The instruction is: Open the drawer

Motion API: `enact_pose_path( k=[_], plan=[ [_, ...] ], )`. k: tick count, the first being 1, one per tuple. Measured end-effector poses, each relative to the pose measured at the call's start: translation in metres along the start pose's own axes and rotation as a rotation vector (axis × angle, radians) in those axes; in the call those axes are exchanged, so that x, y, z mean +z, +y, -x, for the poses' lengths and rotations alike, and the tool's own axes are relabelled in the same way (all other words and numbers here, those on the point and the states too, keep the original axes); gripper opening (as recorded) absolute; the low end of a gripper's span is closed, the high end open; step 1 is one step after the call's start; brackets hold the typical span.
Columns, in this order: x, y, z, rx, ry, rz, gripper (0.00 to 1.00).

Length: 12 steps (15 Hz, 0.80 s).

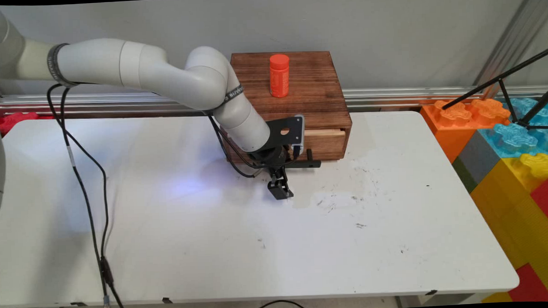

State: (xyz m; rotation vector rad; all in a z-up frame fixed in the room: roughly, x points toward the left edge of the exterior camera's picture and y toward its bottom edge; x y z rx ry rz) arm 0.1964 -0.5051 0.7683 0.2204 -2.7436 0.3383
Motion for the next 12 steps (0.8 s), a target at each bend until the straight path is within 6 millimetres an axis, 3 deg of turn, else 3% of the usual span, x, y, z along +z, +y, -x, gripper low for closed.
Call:
enact_pose_path(
  k=[12],
  plan=[
    [0.002, 0.013, -0.004, -0.018, -0.019, 0.042, 1.00]
  ],
)
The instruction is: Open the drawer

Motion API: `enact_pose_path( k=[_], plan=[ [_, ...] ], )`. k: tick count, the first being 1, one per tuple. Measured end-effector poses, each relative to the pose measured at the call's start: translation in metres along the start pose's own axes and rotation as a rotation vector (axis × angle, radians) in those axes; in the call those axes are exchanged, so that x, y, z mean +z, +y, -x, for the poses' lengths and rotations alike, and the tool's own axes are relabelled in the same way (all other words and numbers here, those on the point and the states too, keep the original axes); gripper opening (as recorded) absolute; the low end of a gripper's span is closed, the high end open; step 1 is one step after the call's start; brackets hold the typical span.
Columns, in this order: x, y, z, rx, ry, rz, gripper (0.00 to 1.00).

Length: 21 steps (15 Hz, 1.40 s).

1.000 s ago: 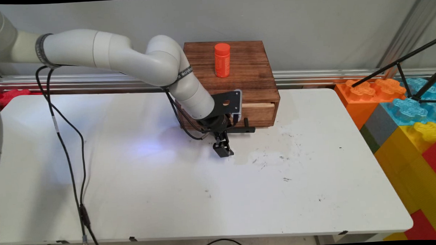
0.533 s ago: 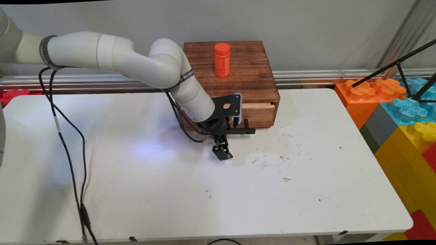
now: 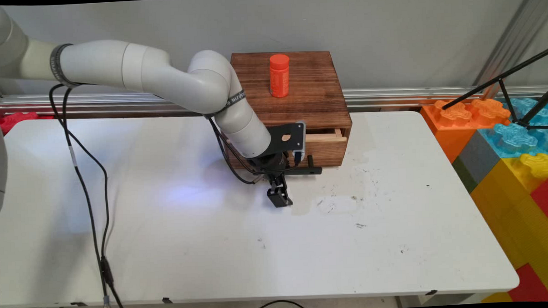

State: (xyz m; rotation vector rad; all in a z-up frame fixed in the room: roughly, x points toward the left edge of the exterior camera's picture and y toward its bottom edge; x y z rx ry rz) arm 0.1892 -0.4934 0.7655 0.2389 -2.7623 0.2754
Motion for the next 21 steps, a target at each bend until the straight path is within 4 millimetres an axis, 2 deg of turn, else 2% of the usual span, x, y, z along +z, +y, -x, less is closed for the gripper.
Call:
enact_pose_path(
  k=[21],
  plan=[
    [-0.032, 0.097, -0.013, 0.004, -0.003, 0.066, 1.00]
  ],
)
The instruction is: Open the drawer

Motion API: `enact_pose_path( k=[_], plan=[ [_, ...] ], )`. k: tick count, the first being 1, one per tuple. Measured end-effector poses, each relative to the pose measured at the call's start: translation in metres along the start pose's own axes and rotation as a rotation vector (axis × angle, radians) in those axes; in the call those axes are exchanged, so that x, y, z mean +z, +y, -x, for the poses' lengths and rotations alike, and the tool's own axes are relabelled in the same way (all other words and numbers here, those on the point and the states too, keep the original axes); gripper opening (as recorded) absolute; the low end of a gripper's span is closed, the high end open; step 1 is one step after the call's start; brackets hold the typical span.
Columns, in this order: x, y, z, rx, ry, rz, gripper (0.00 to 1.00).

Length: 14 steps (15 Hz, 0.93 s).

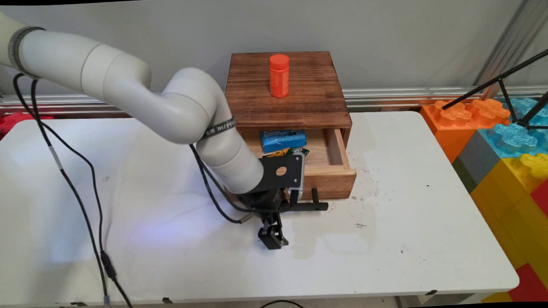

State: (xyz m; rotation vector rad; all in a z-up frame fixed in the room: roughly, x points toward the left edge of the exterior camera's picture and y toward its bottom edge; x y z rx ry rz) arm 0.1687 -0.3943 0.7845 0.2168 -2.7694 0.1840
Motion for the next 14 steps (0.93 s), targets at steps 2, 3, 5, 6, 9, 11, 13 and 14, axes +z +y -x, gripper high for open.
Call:
enact_pose_path(
  k=[2, 3, 5, 6, 9, 11, 13, 14],
  plan=[
    [0.000, 0.009, -0.001, -0.001, 0.000, 0.000, 1.00],
    [0.000, 0.014, -0.002, -0.004, 0.001, -0.001, 1.00],
    [0.000, 0.021, -0.004, -0.010, 0.003, -0.001, 1.00],
    [0.001, 0.025, -0.005, -0.015, 0.005, -0.002, 1.00],
    [0.002, 0.037, -0.010, -0.033, 0.008, -0.004, 1.00],
    [0.003, 0.043, -0.012, -0.040, 0.010, -0.005, 1.00],
    [0.004, 0.048, -0.014, -0.045, 0.011, -0.007, 1.00],
    [0.004, 0.051, -0.015, -0.047, 0.012, -0.008, 1.00]
  ],
)
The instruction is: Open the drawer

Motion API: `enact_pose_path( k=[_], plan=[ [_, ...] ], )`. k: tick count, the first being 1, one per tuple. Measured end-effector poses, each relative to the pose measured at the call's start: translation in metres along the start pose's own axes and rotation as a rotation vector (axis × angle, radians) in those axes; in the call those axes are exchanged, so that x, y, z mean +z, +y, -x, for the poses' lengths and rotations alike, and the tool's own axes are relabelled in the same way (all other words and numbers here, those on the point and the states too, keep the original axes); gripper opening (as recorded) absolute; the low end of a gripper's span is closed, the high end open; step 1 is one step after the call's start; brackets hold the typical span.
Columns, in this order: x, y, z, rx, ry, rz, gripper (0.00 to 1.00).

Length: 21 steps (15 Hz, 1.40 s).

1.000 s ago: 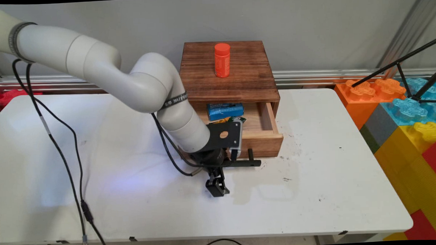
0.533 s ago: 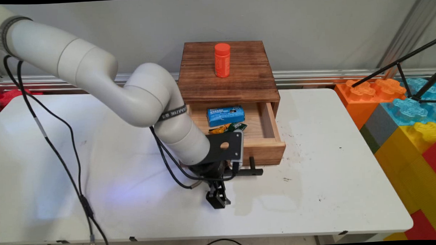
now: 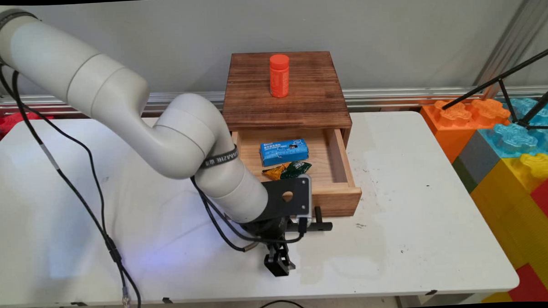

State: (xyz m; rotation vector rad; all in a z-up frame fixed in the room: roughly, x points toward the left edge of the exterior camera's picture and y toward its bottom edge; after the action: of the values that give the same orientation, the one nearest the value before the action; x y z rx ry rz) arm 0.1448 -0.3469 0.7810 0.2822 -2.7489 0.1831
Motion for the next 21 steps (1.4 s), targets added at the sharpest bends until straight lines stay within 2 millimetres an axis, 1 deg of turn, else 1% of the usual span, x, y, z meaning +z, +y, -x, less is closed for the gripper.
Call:
enact_pose_path(
  k=[9, 17, 21],
  plan=[
    [-0.002, 0.028, -0.006, -0.004, 0.008, 0.011, 1.00],
    [-0.008, 0.054, -0.008, 0.003, 0.019, 0.031, 1.00],
    [-0.012, 0.062, -0.007, 0.008, 0.025, 0.039, 1.00]
  ],
)
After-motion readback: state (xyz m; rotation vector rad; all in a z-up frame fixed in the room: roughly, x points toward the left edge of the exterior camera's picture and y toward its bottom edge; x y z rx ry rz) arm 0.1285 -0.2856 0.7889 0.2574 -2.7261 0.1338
